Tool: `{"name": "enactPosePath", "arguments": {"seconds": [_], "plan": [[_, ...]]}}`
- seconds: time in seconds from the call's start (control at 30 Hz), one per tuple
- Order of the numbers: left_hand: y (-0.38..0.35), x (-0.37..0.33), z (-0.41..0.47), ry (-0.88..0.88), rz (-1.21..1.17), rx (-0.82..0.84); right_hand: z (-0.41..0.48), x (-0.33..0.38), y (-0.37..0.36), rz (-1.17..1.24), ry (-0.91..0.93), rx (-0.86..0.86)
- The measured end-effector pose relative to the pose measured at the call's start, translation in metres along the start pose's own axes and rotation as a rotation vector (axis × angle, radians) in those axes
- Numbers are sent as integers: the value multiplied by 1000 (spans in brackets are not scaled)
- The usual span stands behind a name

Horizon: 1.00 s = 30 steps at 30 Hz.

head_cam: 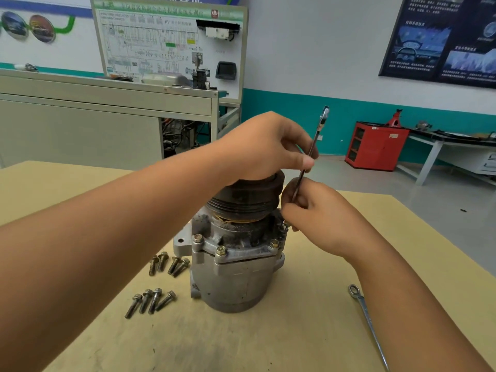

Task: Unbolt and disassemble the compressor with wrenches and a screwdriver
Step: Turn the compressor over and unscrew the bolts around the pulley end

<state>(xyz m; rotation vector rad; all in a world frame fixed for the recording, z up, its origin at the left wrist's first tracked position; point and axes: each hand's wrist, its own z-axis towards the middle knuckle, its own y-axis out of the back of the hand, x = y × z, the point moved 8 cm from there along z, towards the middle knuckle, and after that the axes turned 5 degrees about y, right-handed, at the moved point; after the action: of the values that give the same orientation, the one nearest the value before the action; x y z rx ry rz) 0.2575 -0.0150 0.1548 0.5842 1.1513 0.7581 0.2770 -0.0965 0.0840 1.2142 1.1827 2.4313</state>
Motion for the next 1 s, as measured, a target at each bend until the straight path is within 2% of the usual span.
{"name": "enactPosePath", "arguments": {"seconds": [0.33, 0.57, 0.63, 0.77, 0.83, 0.9, 1.0], "plan": [[13, 21, 3, 120, -64, -108, 2, 0, 1, -45, 103, -43], [20, 2, -9, 83, 157, -239, 1, -2, -1, -96, 78, 0], [14, -8, -12, 22, 204, -217, 0, -2, -2, -107, 77, 28], [2, -14, -13, -30, 290, -29, -2, -3, -3, -111, 71, 109], [0, -16, -13, -72, 197, 35, -2, -4, -3, -99, 75, 144], [4, -15, -13, -79, 104, 22, -3, -4, -3, -97, 86, 167], [6, -16, -13, -85, 124, -46, -2, -4, -1, -65, 77, 139]]}}
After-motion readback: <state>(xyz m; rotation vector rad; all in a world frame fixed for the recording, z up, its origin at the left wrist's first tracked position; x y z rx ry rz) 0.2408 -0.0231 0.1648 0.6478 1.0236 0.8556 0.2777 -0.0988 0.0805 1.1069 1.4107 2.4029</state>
